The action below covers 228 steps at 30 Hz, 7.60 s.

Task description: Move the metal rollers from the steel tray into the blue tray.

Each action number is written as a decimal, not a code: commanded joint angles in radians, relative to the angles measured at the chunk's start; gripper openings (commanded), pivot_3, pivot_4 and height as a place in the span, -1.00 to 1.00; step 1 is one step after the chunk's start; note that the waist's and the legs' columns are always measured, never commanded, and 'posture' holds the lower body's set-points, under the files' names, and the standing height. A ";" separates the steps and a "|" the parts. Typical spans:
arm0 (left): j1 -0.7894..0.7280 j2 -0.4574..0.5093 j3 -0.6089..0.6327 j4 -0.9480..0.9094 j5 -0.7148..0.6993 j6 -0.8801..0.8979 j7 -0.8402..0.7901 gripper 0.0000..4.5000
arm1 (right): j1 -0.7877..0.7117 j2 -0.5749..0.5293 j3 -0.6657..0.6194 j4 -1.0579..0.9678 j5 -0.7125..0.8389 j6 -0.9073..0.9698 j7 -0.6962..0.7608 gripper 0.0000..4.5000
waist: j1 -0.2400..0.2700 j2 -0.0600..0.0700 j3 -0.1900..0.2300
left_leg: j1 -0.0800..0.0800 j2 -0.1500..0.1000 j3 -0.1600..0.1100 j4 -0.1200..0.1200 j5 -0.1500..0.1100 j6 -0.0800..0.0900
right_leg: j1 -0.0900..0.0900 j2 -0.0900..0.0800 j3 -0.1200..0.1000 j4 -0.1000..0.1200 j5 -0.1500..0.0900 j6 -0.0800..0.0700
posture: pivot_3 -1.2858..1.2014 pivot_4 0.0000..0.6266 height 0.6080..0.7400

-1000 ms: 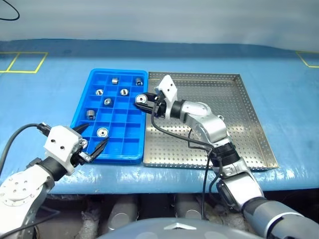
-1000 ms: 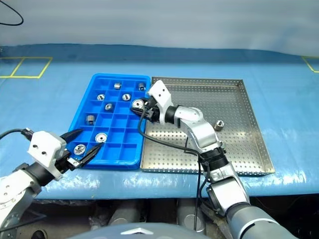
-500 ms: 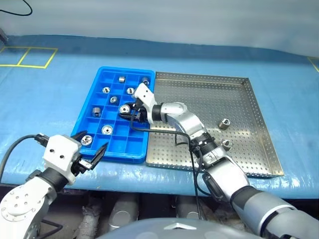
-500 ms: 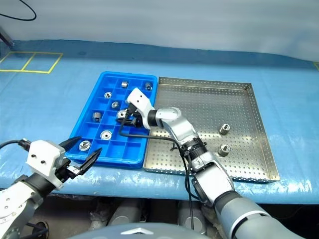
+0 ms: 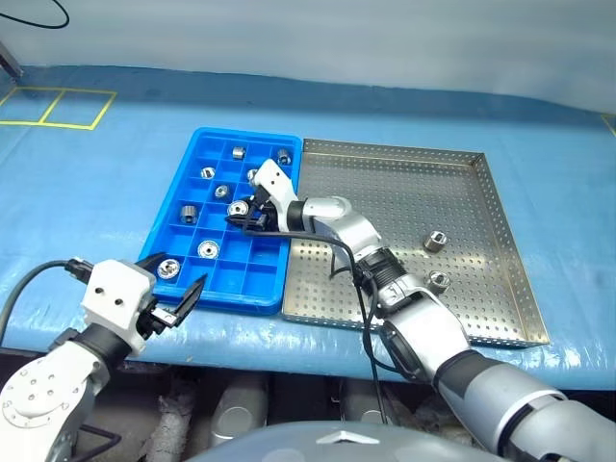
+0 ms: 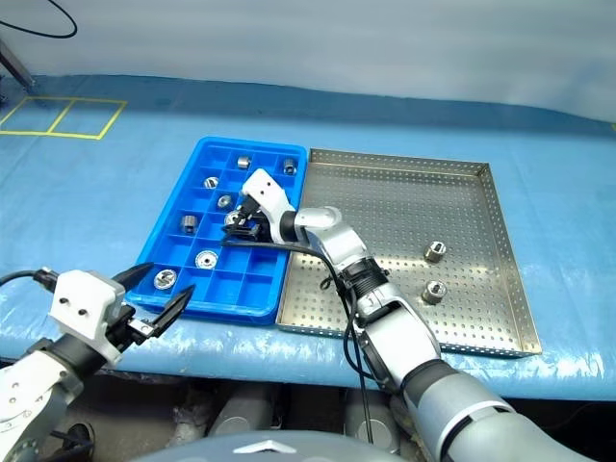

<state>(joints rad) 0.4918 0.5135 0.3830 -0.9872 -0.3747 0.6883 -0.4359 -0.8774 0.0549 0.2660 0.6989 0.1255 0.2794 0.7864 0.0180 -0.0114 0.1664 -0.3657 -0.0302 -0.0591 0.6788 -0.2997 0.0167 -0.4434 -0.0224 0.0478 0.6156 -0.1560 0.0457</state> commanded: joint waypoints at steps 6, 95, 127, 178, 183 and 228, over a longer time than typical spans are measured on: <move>-0.026 0.016 -0.006 -0.027 -0.006 -0.005 0.000 0.69 | -0.019 0.011 -0.039 -0.015 -0.008 -0.081 -0.036 0.68 | -0.002 0.000 0.000 | 0.000 0.000 -0.001 0.000 0.001 -0.002 | 0.000 0.000 -0.001 0.001 0.000 -0.001 | 0.18 -0.52 1.00; -0.044 0.055 -0.053 0.023 0.008 -0.052 -0.030 0.69 | 0.309 -0.183 -0.001 -0.773 0.144 0.320 -0.172 -0.24 | -0.057 -0.003 0.003 | 0.006 0.004 0.014 0.003 -0.005 0.007 | -0.003 0.004 0.015 0.009 -0.003 0.006 | 0.17 -0.52 1.00; 0.075 0.007 0.026 -0.034 0.011 -0.037 -0.015 0.69 | 0.364 -0.116 0.195 -0.748 0.168 0.386 -0.035 0.09 | 0.012 -0.002 0.003 | 0.003 0.004 -0.001 0.002 -0.002 0.001 | 0.000 0.002 -0.001 0.009 -0.011 -0.004 | 0.20 -0.52 1.00; -0.713 -0.055 -0.624 0.447 0.040 -0.164 -0.215 0.69 | 0.876 -0.586 -0.385 -1.103 0.201 0.504 -0.270 0.62 | -0.194 -0.004 0.004 | 0.006 0.004 0.021 0.008 -0.007 0.011 | 0.000 0.006 0.023 0.009 -0.004 0.012 | -0.14 -0.52 1.00; -0.712 -0.056 -0.621 0.446 0.049 -0.165 -0.219 0.69 | 0.874 -0.575 -0.376 -1.070 0.202 0.501 -0.274 0.62 | -0.194 -0.004 0.004 | 0.006 0.004 0.022 0.008 -0.007 0.011 | 0.000 0.007 0.024 0.009 -0.004 0.013 | -0.14 -0.52 1.00; -0.127 0.036 -0.159 0.051 0.031 -0.041 -0.014 0.69 | 0.247 -0.259 0.035 -0.670 0.136 0.226 -0.061 -0.24 | -0.016 -0.006 0.005 | 0.004 0.002 0.013 0.005 -0.008 0.011 | -0.002 0.000 0.012 0.008 -0.002 0.004 | 0.16 -0.52 1.00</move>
<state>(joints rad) 0.3644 0.5526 0.2061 -0.8832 -0.3347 0.6480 -0.4624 -0.6123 -0.2084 0.3041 0.0319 0.2662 0.5339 0.7128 0.0023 -0.0175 0.1718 -0.3619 -0.0285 -0.0474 0.6839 -0.3075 0.0269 -0.4455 -0.0228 0.0587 0.6234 -0.1583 0.0491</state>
